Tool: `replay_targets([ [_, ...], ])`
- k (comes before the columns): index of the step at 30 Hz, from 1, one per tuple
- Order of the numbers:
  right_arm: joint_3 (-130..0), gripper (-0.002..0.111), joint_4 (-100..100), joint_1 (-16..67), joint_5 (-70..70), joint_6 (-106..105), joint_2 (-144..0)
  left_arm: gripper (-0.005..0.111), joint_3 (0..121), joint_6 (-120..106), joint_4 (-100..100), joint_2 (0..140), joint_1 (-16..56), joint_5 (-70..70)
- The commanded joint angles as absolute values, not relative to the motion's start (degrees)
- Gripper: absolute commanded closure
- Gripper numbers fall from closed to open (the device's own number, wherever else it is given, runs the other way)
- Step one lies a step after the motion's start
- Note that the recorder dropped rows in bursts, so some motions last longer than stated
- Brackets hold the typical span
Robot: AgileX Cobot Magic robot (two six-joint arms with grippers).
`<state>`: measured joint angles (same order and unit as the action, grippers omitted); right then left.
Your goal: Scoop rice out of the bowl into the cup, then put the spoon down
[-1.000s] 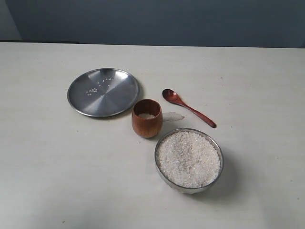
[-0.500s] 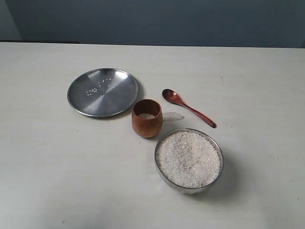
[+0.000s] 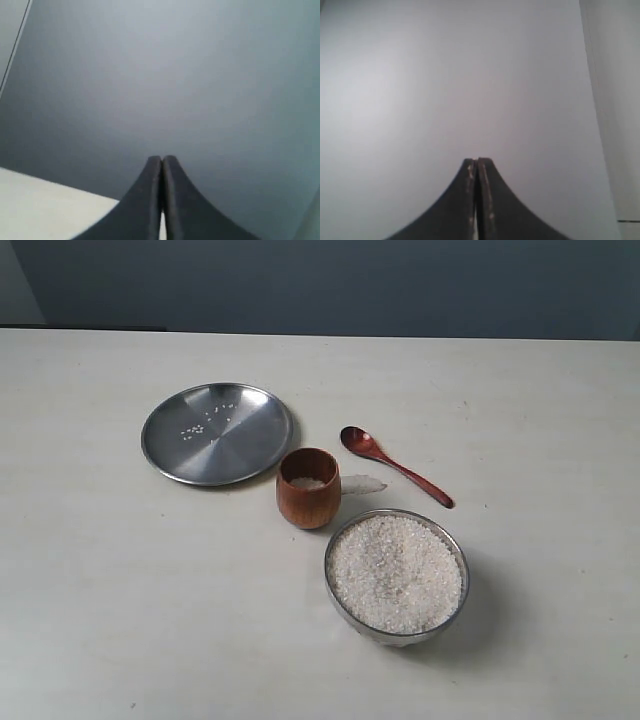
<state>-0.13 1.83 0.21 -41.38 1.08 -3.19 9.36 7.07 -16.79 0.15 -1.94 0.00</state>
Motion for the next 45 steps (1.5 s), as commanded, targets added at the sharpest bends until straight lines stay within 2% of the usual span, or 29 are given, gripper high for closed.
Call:
replay_targets([
  [1,-1.4,0.108,4.9,0.1,-32.1,18.3,-3.3,0.106,19.2,6.9,-12.7,0.0,-2.1,5.3],
  [3,-6.1,0.108,15.3,0.1,-23.1,27.9,-3.3,0.106,24.1,6.6,-9.8,1.4,-2.1,10.4],
  [6,-14.9,0.109,29.7,0.1,-16.7,38.5,-3.3,0.106,30.8,3.8,-8.6,8.6,-2.1,19.0],
  [10,-26.5,0.109,32.0,0.1,0.0,41.1,-3.6,0.106,37.5,2.7,-9.5,18.6,-2.1,26.5],
  [18,-31.2,0.109,33.1,5.4,2.3,39.0,-10.5,0.106,44.7,-5.9,-12.4,30.5,-2.1,39.4],
  [23,-36.2,0.109,26.6,14.0,23.6,22.0,-23.9,0.106,45.0,-8.2,-14.8,31.9,-2.1,37.9],
  [31,-44.9,0.109,7.0,23.6,42.5,3.2,-42.5,0.106,45.0,-8.2,-17.4,31.9,-2.1,37.3],
  [38,-50.0,0.109,0.9,24.7,49.7,-3.0,-56.8,0.106,45.0,-8.2,-16.3,31.9,-2.1,37.7],
  [45,-51.2,0.109,-1.0,24.7,43.1,-5.2,-68.5,0.106,45.0,-8.2,-15.6,31.9,-2.1,37.7],
])
